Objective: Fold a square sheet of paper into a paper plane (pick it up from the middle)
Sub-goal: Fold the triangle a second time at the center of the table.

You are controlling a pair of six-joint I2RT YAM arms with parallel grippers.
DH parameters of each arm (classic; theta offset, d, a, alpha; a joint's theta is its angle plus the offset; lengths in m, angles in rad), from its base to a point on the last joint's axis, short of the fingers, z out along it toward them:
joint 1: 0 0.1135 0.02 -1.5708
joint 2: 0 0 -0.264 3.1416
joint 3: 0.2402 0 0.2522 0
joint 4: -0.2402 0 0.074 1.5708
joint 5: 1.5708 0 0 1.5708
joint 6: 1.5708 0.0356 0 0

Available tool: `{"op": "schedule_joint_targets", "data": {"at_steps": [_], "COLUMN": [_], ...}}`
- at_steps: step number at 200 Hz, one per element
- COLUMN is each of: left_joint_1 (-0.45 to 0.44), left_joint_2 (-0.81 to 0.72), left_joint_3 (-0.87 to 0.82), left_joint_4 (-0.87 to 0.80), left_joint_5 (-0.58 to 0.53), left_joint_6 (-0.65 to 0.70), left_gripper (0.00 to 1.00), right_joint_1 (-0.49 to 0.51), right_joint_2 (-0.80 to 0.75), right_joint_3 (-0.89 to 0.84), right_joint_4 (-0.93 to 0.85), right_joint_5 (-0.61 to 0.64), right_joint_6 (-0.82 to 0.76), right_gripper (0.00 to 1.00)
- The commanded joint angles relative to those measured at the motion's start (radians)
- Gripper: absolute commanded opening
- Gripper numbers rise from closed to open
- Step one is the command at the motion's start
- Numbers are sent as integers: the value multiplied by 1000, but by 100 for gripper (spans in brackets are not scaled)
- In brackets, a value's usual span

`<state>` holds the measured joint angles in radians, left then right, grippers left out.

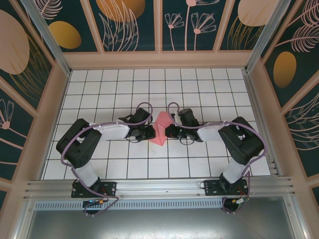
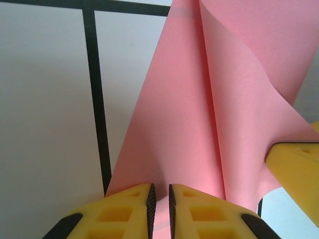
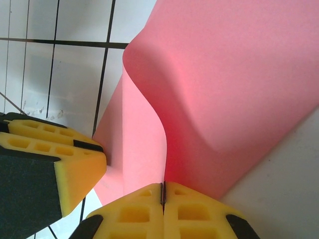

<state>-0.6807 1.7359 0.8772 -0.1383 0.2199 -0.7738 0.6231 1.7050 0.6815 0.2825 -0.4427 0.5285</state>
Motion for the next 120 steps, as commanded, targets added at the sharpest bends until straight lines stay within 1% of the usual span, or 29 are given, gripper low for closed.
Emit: {"op": "schedule_joint_targets", "data": {"at_steps": [1,120], "left_joint_1": [5,6], "left_joint_2": [14,17], "left_joint_3": [8,12], "left_joint_4": [-51,-52], "left_joint_5": [-15,-16], "left_joint_6": [14,15], "left_gripper": [20,20], "right_joint_1": [-6,-6], "right_joint_2": [18,48], "right_joint_3": [30,64], "right_joint_4": [-10,-50], "right_joint_5": [9,7], "right_joint_6": [-24,-53], "right_gripper": [5,6]}}
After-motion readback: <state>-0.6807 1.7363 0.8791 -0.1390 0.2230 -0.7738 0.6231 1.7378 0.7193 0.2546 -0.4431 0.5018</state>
